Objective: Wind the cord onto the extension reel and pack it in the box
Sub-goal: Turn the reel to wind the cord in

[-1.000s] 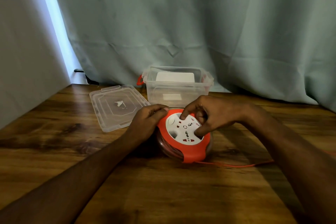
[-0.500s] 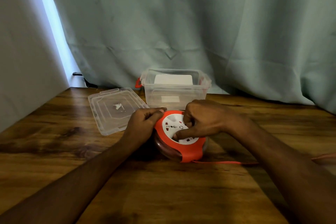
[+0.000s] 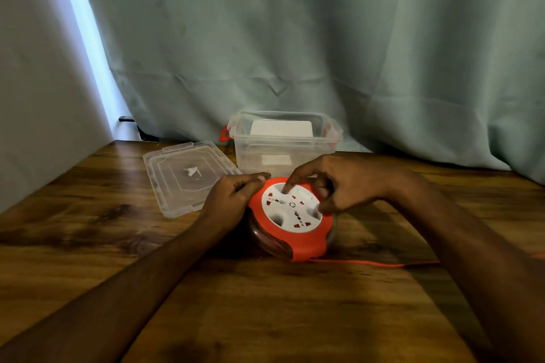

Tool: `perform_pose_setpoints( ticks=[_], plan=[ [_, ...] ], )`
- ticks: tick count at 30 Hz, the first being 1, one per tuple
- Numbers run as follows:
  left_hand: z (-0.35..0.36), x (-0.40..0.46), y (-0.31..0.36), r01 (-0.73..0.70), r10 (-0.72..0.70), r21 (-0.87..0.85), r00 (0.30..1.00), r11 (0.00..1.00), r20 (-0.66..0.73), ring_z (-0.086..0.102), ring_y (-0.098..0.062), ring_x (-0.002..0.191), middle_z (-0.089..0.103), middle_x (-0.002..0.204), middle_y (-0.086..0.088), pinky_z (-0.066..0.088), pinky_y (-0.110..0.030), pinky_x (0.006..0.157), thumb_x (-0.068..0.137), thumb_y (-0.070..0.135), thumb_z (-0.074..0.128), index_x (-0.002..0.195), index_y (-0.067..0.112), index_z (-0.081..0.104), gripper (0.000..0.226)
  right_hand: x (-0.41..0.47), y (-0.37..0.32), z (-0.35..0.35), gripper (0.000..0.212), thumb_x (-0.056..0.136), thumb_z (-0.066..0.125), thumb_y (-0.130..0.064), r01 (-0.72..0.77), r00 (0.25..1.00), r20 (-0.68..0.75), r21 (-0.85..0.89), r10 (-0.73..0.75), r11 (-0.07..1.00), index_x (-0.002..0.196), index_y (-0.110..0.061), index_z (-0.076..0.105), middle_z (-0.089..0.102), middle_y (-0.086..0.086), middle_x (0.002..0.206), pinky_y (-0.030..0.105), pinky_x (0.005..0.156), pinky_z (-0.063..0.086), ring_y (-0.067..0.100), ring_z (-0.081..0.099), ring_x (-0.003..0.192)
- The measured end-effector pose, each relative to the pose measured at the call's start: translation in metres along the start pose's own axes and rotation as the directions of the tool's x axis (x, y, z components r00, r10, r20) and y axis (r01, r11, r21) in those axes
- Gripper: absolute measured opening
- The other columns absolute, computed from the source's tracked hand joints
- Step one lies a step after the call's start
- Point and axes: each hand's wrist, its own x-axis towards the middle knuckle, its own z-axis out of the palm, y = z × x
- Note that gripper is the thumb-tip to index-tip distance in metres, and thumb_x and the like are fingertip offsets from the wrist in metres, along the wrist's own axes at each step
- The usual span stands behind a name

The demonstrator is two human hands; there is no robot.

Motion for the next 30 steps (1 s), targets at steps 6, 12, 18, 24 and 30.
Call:
perform_pose_setpoints(
  ticks=[6,12,18,24,30],
  plan=[
    [-0.002,0.0,-0.001,-0.02,0.02,0.005,0.997,1.0,0.07,0.077,-0.018,0.096,0.081,0.104,0.003,0.06,-0.049,0.094,0.106,0.03,0.052,0.12,0.024,0.076,0.028,0.003,0.001,0.003,0.056,0.087,0.081,-0.025,0.02,0.998,0.06,-0.018,-0.019,1.0,0.137,-0.037,0.059,0.065,-0.04,0.071,0.008,0.06,0.049,-0.013,0.067,0.074],
    [-0.001,-0.001,-0.003,-0.009,0.01,-0.011,0.998,1.0,0.064,0.078,-0.018,0.094,0.081,0.102,0.002,0.061,-0.049,0.093,0.106,0.028,0.052,0.118,0.026,0.076,0.027,0.003,0.004,0.009,0.063,0.079,0.086,-0.037,0.0,1.0,-0.003,0.021,0.0,1.0,0.138,-0.033,0.064,0.072,-0.022,0.118,0.013,0.073,0.059,-0.005,0.071,0.095],
    [-0.002,0.0,-0.002,-0.026,0.026,-0.028,1.0,0.999,0.009,0.077,-0.016,0.094,0.08,0.106,0.004,0.061,-0.047,0.092,0.105,0.028,0.054,0.114,0.03,0.077,0.024,0.006,-0.002,0.015,0.056,0.07,0.078,-0.071,-0.093,0.994,-0.067,-0.144,0.084,0.985,0.107,-0.03,0.074,0.071,-0.015,0.099,0.023,0.066,0.053,0.004,0.065,0.08],
    [-0.001,0.001,-0.003,-0.036,0.036,-0.026,0.999,0.999,-0.001,0.077,-0.013,0.096,0.079,0.111,0.004,0.062,-0.042,0.092,0.105,0.029,0.053,0.119,0.027,0.075,0.026,0.011,-0.01,0.021,0.053,0.073,0.073,-0.075,-0.103,0.992,-0.094,-0.174,0.088,0.979,0.064,-0.025,0.06,0.06,-0.016,0.064,0.024,0.057,0.045,0.005,0.065,0.066],
    [-0.002,0.002,-0.005,-0.032,0.033,-0.03,0.999,0.999,0.015,0.077,-0.011,0.095,0.079,0.109,0.005,0.062,-0.038,0.091,0.105,0.029,0.053,0.12,0.026,0.075,0.026,0.015,-0.019,0.027,0.045,0.083,0.06,-0.075,-0.12,0.988,-0.116,-0.196,0.099,0.973,0.075,-0.031,0.055,0.067,-0.013,0.087,0.018,0.059,0.047,0.009,0.07,0.08]
  ],
)
